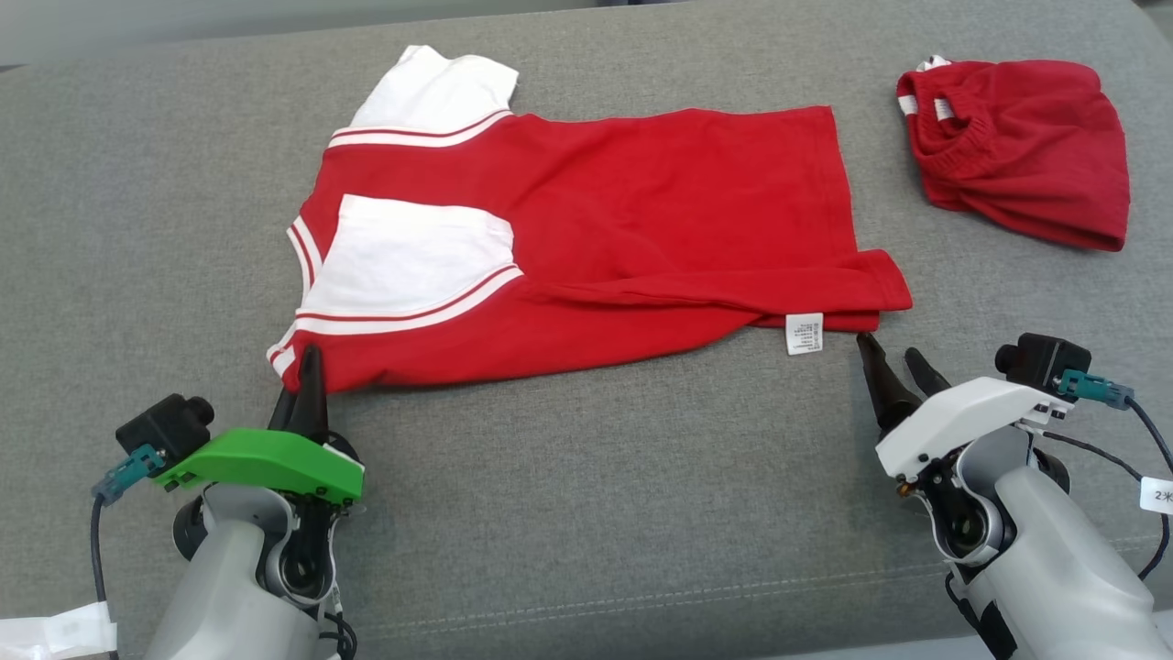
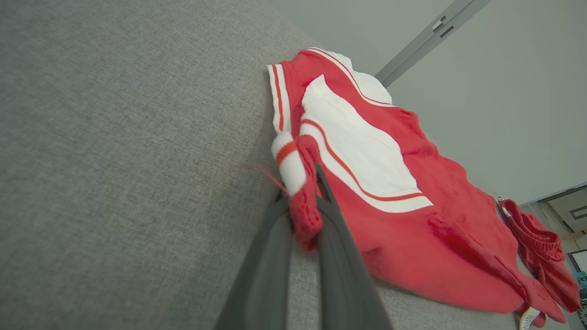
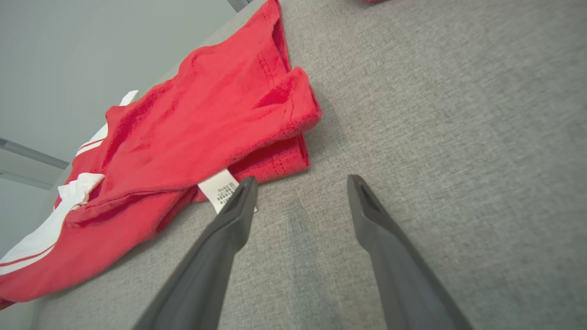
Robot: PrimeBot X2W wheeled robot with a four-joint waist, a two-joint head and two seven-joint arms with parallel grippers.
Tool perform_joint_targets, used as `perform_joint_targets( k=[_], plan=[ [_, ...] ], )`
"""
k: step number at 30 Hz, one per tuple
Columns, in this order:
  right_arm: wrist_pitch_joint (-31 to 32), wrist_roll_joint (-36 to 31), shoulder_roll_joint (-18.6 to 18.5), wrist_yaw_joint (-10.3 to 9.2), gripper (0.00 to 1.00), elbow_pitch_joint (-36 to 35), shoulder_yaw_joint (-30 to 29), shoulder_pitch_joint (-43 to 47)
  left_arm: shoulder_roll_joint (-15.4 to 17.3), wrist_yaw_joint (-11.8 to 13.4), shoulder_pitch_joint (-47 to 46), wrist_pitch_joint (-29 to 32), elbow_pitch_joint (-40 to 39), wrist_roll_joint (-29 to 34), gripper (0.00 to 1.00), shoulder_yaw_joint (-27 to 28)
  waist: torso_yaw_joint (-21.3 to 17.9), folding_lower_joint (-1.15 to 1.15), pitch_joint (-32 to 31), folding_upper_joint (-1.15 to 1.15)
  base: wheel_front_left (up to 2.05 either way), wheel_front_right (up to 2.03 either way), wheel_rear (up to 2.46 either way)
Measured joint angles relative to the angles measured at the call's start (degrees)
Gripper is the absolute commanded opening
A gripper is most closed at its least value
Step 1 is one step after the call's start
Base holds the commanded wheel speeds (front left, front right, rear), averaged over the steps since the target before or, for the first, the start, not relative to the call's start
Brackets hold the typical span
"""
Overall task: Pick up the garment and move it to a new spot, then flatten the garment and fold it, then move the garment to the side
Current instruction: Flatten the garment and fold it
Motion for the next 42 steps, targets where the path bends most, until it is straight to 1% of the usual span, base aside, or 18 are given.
perform_joint_targets(
  k=[7,11,16,22,23,24,25,27,28,29,30,32,33,34,35,38,39,42],
  plan=[
    [0.3,-1.6,-0.1,-0.13,1.0,2.4,0.9,-0.8,-0.3,-0.4,0.0,0.0,-1.4,0.4,0.0,-1.6,2.0,0.0,0.6,0.0,0.0,0.0,0.0],
    [0.3,-2.5,-0.4,-0.56,1.0,3.6,1.2,-2.5,-0.5,-0.7,0.0,0.0,-2.3,0.5,0.0,-2.1,2.9,0.0,1.2,0.0,0.0,0.0,0.0],
    [0.0,-2.5,-0.2,-1.04,1.0,5.3,1.1,-4.3,-0.5,-0.9,0.0,0.0,-3.1,0.5,0.0,-2.2,3.5,0.0,1.8,0.0,0.0,0.0,0.0],
    [-0.1,-2.5,0.0,-1.04,1.0,7.1,1.1,-5.6,-0.5,-1.0,0.0,0.0,-4.0,0.5,0.0,-2.1,3.7,0.0,2.2,0.0,0.0,0.0,0.0],
    [-0.3,-2.5,0.1,-1.04,0.97,7.4,1.1,-5.8,-0.5,-1.0,0.0,0.0,-4.1,0.5,0.0,-2.1,3.7,0.0,2.3,0.0,0.0,0.0,0.0],
    [-0.3,-2.5,0.1,-1.04,0.8,7.7,1.0,-6.1,-0.5,-1.0,0.0,0.0,-4.2,0.6,0.0,-2.0,3.7,0.0,2.4,0.0,0.0,0.0,0.0],
    [-0.3,-2.5,0.1,-1.03,0.67,8.1,1.0,-6.3,-0.6,-1.0,0.0,0.0,-4.3,0.6,0.0,-1.9,3.7,0.0,2.4,0.0,0.0,0.0,0.0],
    [-0.3,-2.5,0.1,-1.02,0.46,8.7,1.0,-6.6,-0.6,-1.0,0.0,0.0,-4.4,0.6,0.0,-1.8,3.7,0.0,2.6,0.0,0.0,0.0,0.0],
    [-0.4,-2.5,0.0,-1.02,0.41,9.0,0.9,-6.7,-0.6,-1.1,0.0,0.0,-4.5,0.6,0.0,-1.6,3.7,0.0,2.6,0.0,0.0,0.0,0.0],
    [-0.4,-2.5,0.0,-0.97,0.32,9.3,0.9,-6.9,-0.7,-1.1,0.0,0.0,-4.6,0.6,0.0,-1.5,3.7,0.0,2.7,0.0,0.0,0.0,0.0],
    [-0.5,-2.5,0.0,-0.85,0.26,9.5,0.9,-7.0,-0.7,-1.1,0.0,0.0,-4.7,0.6,0.0,-1.3,3.7,0.0,2.8,0.0,0.0,0.0,0.0],
    [-0.8,-2.5,0.1,-0.45,0.08,9.8,0.9,-7.4,-0.7,-1.1,0.0,-0.2,-5.0,0.9,0.0,-0.9,3.7,0.0,2.8,0.0,0.0,0.0,0.0],
    [-1.0,-2.5,0.3,-0.38,0.02,9.8,0.9,-7.4,-0.7,-1.1,0.0,-0.2,-5.3,1.0,0.0,-0.8,3.6,0.0,2.8,0.0,0.0,0.0,0.0],
    [-1.1,-2.5,0.4,0.09,0.0,9.8,0.9,-7.4,-0.7,-1.1,0.0,-0.2,-5.6,1.1,0.0,-0.6,3.6,0.0,2.8,0.0,0.0,0.0,0.0],
    [-1.4,-2.4,0.3,0.16,0.0,9.9,0.9,-7.4,-0.7,-1.1,0.0,-0.2,-5.9,1.2,0.0,-0.4,3.5,0.0,2.8,0.0,0.0,0.0,0.0],
    [-1.6,-2.0,0.6,1.51,0.0,9.8,0.5,-7.4,-0.7,-1.1,0.0,-0.2,-6.7,2.1,0.0,0.5,3.4,0.0,2.7,0.0,0.0,0.0,0.0],
    [-1.6,-1.1,1.0,2.13,0.0,9.7,0.0,-7.4,-0.7,-1.2,0.0,-0.2,-7.1,2.1,0.0,0.8,3.3,0.0,2.7,0.0,0.0,0.0,0.0],
    [-1.6,4.3,3.5,4.94,0.0,8.1,-2.5,-7.4,-0.8,-1.2,0.0,-0.2,-8.9,2.1,0.0,2.1,3.1,0.0,2.3,0.0,0.0,0.0,0.0]
  ],
)
